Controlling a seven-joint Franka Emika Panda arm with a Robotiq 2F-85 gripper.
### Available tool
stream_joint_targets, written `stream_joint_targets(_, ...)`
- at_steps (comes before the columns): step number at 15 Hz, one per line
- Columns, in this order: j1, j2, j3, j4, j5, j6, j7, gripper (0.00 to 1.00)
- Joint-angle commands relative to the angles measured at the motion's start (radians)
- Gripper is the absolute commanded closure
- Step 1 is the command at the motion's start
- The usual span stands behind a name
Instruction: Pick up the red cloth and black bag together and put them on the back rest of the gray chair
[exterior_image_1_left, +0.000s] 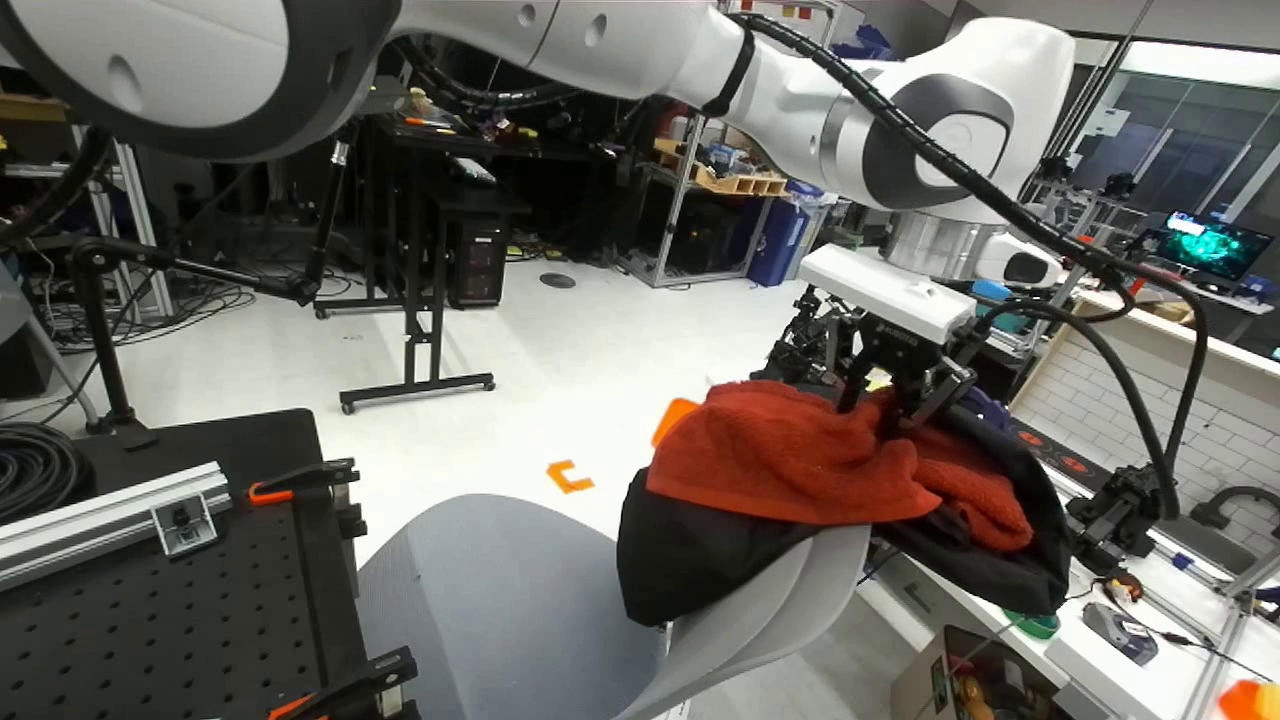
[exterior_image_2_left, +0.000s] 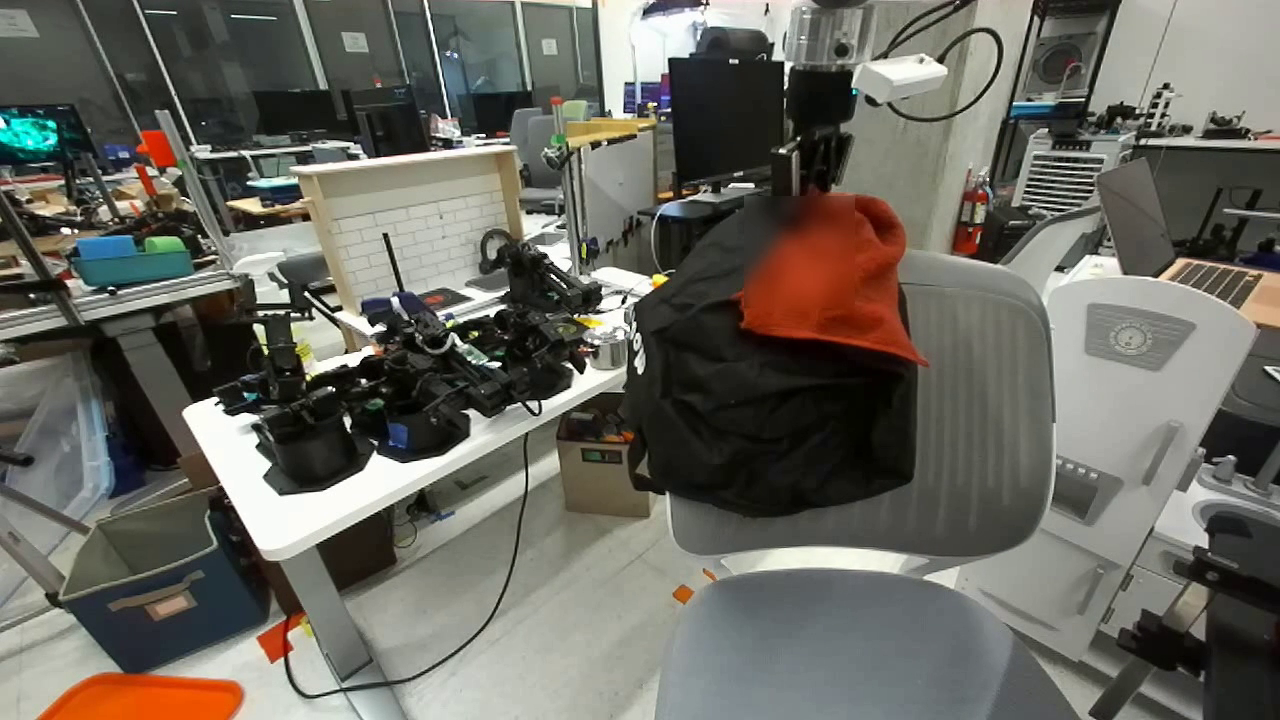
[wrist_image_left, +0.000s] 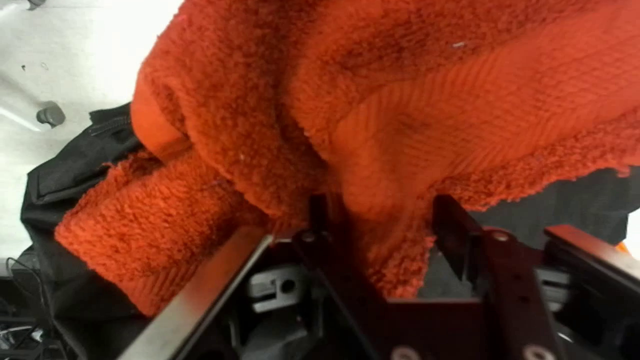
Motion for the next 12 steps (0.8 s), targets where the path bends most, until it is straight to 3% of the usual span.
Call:
stream_joint_targets(1, -0.009, -0.066, 0.0, 0.015, -0.006, -0.052, -0.048, 0.12)
stream_joint_targets(3, -0.02, -0.109, -0.003, 0.022, -0.006, -0.069, -0.076, 0.01)
stream_joint_targets(9, -0.039, -0.25, 0.008, -0.006, 0.007, -0.076, -0.155, 0.0)
stream_joint_targets(12, -0.02, -0.283, 0.055, -0.077, 0.038, -0.046, -0.225, 0.0)
